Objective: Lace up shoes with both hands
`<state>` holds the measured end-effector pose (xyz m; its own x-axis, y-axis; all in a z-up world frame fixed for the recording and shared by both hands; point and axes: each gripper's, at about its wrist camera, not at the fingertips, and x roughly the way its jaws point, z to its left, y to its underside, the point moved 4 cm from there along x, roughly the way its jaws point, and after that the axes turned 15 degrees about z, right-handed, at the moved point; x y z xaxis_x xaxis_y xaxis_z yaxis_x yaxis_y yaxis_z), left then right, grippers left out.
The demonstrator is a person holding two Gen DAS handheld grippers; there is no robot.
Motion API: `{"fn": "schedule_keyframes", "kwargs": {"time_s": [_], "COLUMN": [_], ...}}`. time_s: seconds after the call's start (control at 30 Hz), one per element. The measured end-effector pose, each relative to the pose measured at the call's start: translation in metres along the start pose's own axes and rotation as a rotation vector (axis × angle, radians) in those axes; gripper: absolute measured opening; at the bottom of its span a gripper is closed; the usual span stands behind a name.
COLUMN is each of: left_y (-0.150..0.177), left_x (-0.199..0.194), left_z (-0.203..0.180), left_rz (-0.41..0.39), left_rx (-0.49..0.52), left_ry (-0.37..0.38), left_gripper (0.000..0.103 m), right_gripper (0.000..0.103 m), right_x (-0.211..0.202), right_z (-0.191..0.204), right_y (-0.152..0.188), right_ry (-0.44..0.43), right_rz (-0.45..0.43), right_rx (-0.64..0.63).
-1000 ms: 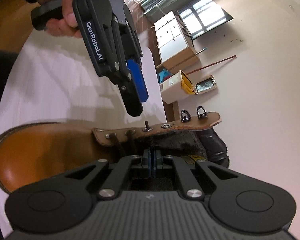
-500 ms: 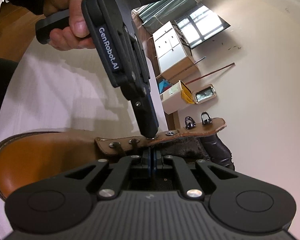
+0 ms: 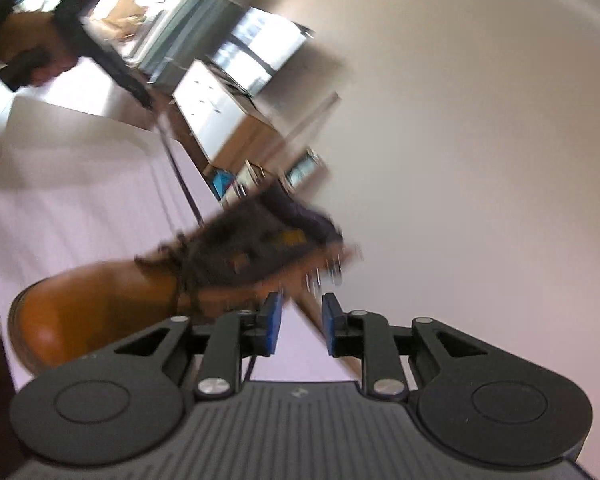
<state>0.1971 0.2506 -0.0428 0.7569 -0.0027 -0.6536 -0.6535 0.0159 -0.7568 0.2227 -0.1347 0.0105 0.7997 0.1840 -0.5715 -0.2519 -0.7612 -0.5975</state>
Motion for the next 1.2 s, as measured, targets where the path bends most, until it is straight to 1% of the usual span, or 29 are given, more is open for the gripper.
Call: {"fn": "schedule_keyframes", "kwargs": {"time_s": [0.07, 0.17, 0.2, 0.37, 0.43, 0.47, 0.53, 0.57, 0.6, 0.63, 0.67, 0.7, 0.77, 0.8, 0.87, 0.9, 0.97, 1.0, 1.03, 1.1, 1.2], "left_y": [0.014, 0.035, 0.045, 0.069, 0.077, 0.079, 0.082, 0.082, 0.081, 0.08, 0.078, 0.075, 0.072, 0.065, 0.053, 0.041, 0.027, 0.017, 0.007, -0.007, -0.023], "left_x": [-0.003, -0.006, -0.006, -0.003, -0.006, -0.01, -0.019, -0.023, -0.029, -0.031, -0.032, -0.036, -0.042, -0.045, -0.043, -0.04, -0.03, -0.023, -0.016, -0.001, 0.025], "left_z": [0.016, 0.033, 0.039, 0.058, 0.068, 0.073, 0.08, 0.082, 0.082, 0.082, 0.081, 0.081, 0.079, 0.071, 0.051, 0.029, -0.004, -0.032, -0.059, -0.096, -0.14], "left_rz": [0.033, 0.08, 0.108, 0.182, 0.214, 0.222, 0.232, 0.235, 0.232, 0.223, 0.219, 0.21, 0.192, 0.169, 0.117, 0.073, 0.035, 0.014, -0.004, -0.018, -0.026], "left_rx": [-0.009, -0.023, -0.026, -0.059, -0.07, -0.073, -0.085, -0.089, -0.088, -0.088, -0.09, -0.09, -0.081, -0.061, -0.006, 0.05, 0.135, 0.21, 0.279, 0.372, 0.488], "left_ry": [-0.081, -0.167, -0.218, -0.318, -0.363, -0.376, -0.371, -0.368, -0.365, -0.362, -0.362, -0.369, -0.371, -0.356, -0.285, -0.203, -0.105, -0.027, 0.043, 0.131, 0.223], "left_gripper": [0.002, 0.002, 0.002, 0.002, 0.002, 0.002, 0.002, 0.005, 0.014, 0.017, 0.03, 0.033, 0.032, 0.032, 0.032, 0.034, 0.038, 0.041, 0.041, 0.041, 0.041], "right_gripper": [0.024, 0.024, 0.024, 0.025, 0.027, 0.029, 0.031, 0.032, 0.032, 0.033, 0.033, 0.033, 0.033, 0.035, 0.037, 0.037, 0.037, 0.037, 0.037, 0.037, 0.037], "right_x": [0.0, 0.002, 0.002, 0.001, 0.0, 0.004, 0.005, 0.005, 0.005, 0.006, 0.009, 0.01, 0.011, 0.012, 0.017, 0.019, 0.024, 0.026, 0.028, 0.032, 0.038], "right_z": [-0.001, -0.002, -0.002, 0.0, 0.001, 0.001, 0.003, 0.004, 0.004, 0.005, 0.005, 0.004, 0.003, 0.003, 0.003, 0.003, 0.003, 0.003, 0.002, 0.002, 0.001], "right_y": [0.012, 0.025, 0.028, 0.032, 0.033, 0.032, 0.031, 0.032, 0.032, 0.032, 0.031, 0.031, 0.03, 0.029, 0.027, 0.026, 0.022, 0.02, 0.018, 0.015, 0.012], "right_ry": [-0.007, -0.02, -0.027, -0.052, -0.058, -0.06, -0.063, -0.065, -0.064, -0.063, -0.067, -0.07, -0.077, -0.079, -0.094, -0.1, -0.125, -0.133, -0.139, -0.149, -0.163], "right_rz": [0.026, 0.058, 0.062, 0.063, 0.056, 0.055, 0.048, 0.046, 0.044, 0.044, 0.045, 0.043, 0.039, 0.039, 0.043, 0.044, 0.039, 0.037, 0.035, 0.033, 0.038], "right_rx": [0.032, 0.076, 0.087, 0.103, 0.105, 0.106, 0.105, 0.103, 0.101, 0.099, 0.1, 0.102, 0.098, 0.096, 0.091, 0.091, 0.103, 0.106, 0.109, 0.113, 0.115]}}
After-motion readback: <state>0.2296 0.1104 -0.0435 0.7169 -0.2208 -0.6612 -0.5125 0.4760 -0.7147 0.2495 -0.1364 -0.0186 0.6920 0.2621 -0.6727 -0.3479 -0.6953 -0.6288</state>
